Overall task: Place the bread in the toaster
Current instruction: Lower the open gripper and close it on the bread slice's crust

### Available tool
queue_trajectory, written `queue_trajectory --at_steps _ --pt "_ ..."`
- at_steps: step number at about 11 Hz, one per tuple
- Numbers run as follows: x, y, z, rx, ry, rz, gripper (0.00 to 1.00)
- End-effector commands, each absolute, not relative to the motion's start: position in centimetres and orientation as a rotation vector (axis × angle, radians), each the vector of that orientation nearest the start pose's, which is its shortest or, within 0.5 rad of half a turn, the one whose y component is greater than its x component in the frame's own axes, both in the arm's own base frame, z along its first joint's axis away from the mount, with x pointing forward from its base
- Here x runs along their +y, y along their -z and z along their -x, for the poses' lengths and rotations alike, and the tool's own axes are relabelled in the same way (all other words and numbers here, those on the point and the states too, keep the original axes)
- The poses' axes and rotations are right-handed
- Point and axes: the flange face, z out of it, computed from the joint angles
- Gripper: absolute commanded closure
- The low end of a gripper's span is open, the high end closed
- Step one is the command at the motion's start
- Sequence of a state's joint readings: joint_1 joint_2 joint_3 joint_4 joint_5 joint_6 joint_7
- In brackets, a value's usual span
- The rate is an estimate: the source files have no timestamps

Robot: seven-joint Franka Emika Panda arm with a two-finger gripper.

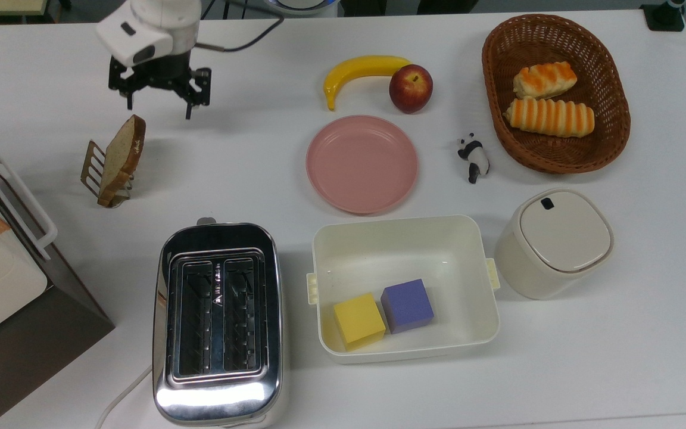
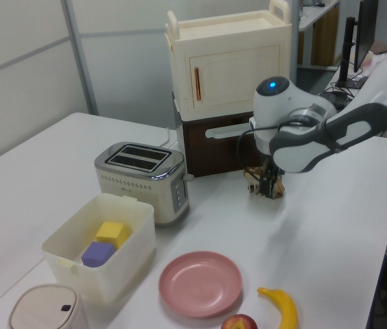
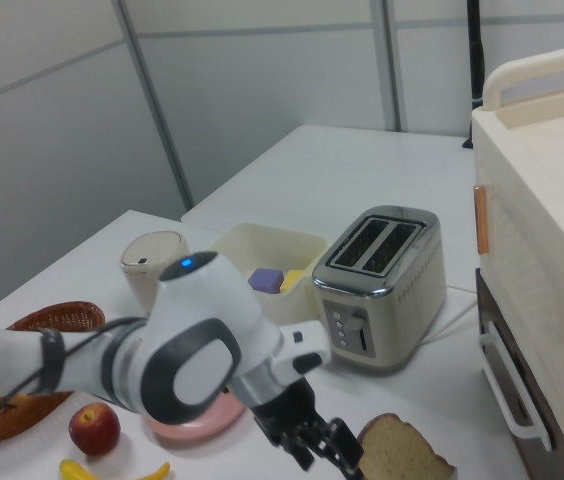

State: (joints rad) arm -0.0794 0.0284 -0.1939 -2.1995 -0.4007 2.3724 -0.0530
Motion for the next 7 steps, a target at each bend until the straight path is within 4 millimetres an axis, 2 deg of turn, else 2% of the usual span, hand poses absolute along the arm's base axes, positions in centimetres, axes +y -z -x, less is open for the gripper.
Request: queue_trajectory --at_steps 1,2,3,4,5,7 --pt "-16.7 -36.7 -53.4 -0.129 0.197 3.476 0.46" --pt "-17.0 -36.9 -53.5 -0.122 0.214 3.478 0.54" --pt "-17.4 -37.1 -53.3 -0.107 0.217 3.479 0.56" --pt "-17.7 -37.4 -53.2 -0.1 0.222 3.48 0.56" --pt "-18.2 -37.7 -53.3 -0.083 0.233 3.483 0.5" --pt "-18.3 -37.8 -53.4 -0.083 0.237 3.484 0.47"
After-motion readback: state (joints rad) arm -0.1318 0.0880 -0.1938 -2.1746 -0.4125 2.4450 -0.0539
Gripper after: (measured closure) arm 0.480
